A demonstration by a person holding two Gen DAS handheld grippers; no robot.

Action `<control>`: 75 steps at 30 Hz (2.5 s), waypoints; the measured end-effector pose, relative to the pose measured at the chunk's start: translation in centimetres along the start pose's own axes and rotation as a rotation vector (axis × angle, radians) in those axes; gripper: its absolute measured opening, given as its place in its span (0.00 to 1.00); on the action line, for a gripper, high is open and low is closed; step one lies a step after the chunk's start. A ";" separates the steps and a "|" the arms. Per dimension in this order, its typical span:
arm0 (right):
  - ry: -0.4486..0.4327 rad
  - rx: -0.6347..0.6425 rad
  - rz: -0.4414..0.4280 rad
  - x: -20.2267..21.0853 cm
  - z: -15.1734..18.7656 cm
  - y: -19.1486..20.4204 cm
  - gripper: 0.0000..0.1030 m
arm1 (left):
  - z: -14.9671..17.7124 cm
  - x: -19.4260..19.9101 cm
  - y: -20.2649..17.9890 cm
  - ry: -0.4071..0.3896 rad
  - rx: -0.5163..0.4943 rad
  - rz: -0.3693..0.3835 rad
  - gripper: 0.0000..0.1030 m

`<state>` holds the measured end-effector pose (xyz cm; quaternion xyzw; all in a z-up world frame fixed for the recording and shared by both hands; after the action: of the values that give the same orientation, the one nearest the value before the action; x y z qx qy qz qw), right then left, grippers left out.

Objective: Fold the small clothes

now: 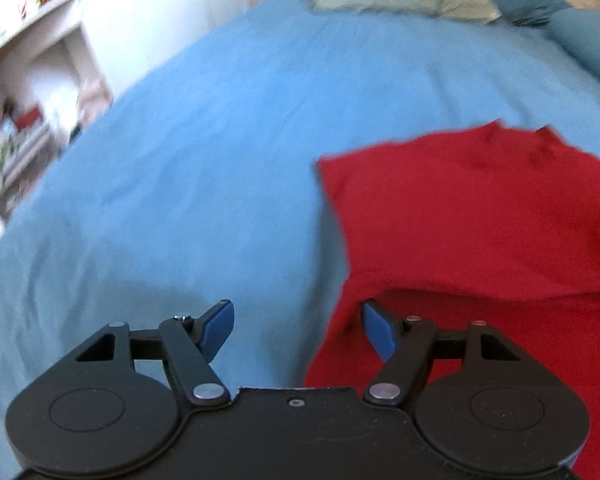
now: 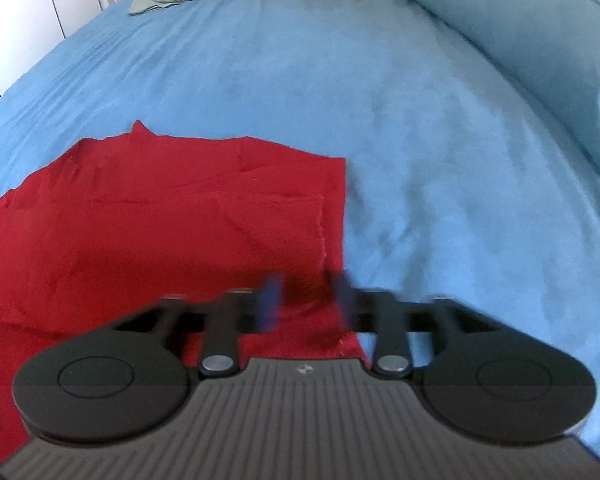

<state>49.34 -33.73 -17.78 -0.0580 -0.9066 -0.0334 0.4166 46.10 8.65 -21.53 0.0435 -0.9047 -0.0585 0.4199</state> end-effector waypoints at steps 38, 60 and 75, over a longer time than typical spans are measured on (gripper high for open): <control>-0.211 0.049 -0.213 20.3 6.3 -5.2 0.97 | 6.0 19.5 1.5 -0.145 0.010 0.111 0.88; 0.050 -0.052 -0.081 22.0 28.3 -4.9 0.81 | 24.2 17.5 1.1 0.023 0.099 0.140 0.48; 0.137 -0.028 -0.072 20.3 29.6 -3.1 0.55 | 23.9 16.3 0.0 0.072 0.084 0.146 0.26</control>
<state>13.53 -32.00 -21.65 -0.0290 -0.8768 -0.0649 0.4755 17.30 8.25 -24.54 -0.0029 -0.8915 0.0115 0.4530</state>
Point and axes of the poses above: each gripper's, at about its wrist camera, not at the fingertips, and x roughly against the way its jaws point, y to its left, z to its underside, the point moved 3 cm from there along -x, roughly the way its jaws point
